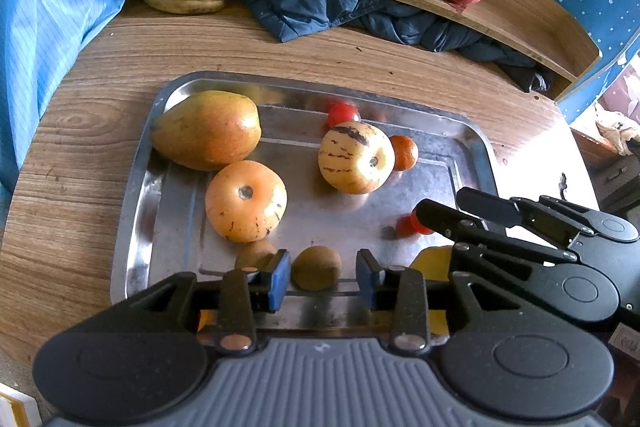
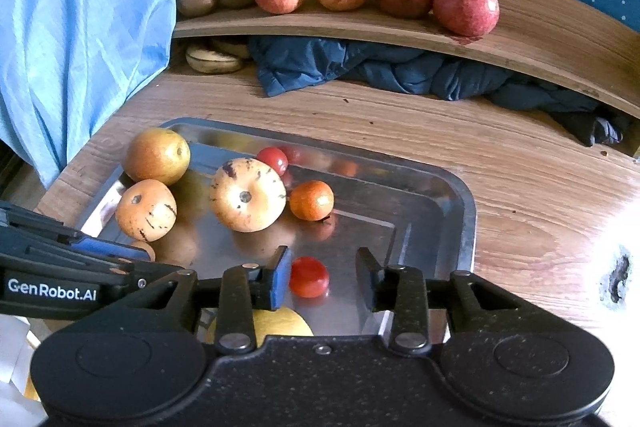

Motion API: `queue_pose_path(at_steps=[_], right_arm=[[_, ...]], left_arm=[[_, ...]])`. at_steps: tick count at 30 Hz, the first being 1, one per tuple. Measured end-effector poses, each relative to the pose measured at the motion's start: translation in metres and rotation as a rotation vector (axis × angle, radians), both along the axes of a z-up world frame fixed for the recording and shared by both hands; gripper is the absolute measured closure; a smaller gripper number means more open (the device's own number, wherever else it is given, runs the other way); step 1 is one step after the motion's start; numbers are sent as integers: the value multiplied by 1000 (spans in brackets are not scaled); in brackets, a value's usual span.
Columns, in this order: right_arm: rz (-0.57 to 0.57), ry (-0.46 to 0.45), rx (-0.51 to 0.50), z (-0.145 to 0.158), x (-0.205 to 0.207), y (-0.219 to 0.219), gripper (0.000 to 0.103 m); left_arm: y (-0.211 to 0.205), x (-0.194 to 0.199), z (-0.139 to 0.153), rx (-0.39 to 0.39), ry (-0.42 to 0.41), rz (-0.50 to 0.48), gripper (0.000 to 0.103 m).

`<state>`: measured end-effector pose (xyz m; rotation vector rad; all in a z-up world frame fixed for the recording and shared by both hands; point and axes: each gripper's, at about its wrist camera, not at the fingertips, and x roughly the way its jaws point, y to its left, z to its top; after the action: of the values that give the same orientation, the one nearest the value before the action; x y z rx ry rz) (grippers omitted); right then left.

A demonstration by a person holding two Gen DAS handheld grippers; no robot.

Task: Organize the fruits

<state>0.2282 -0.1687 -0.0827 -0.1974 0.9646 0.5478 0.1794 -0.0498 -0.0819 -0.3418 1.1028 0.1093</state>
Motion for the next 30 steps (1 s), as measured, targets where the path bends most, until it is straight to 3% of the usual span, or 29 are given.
queue_pose_path(at_steps=[9, 18, 23, 30], right_arm=[[-37, -18, -5, 1, -1, -6, 51], [-75, -33, 14, 7, 0, -13, 33], [-103, -44, 22, 11, -1, -19, 18], [-168, -56, 30, 17, 0, -31, 8]], left_arm=[[-1, -1, 3, 5, -8, 12, 45], [1, -3, 6, 2, -21, 21, 30], [2, -5, 7, 2, -27, 30, 20], [2, -8, 8, -10, -20, 43, 9]])
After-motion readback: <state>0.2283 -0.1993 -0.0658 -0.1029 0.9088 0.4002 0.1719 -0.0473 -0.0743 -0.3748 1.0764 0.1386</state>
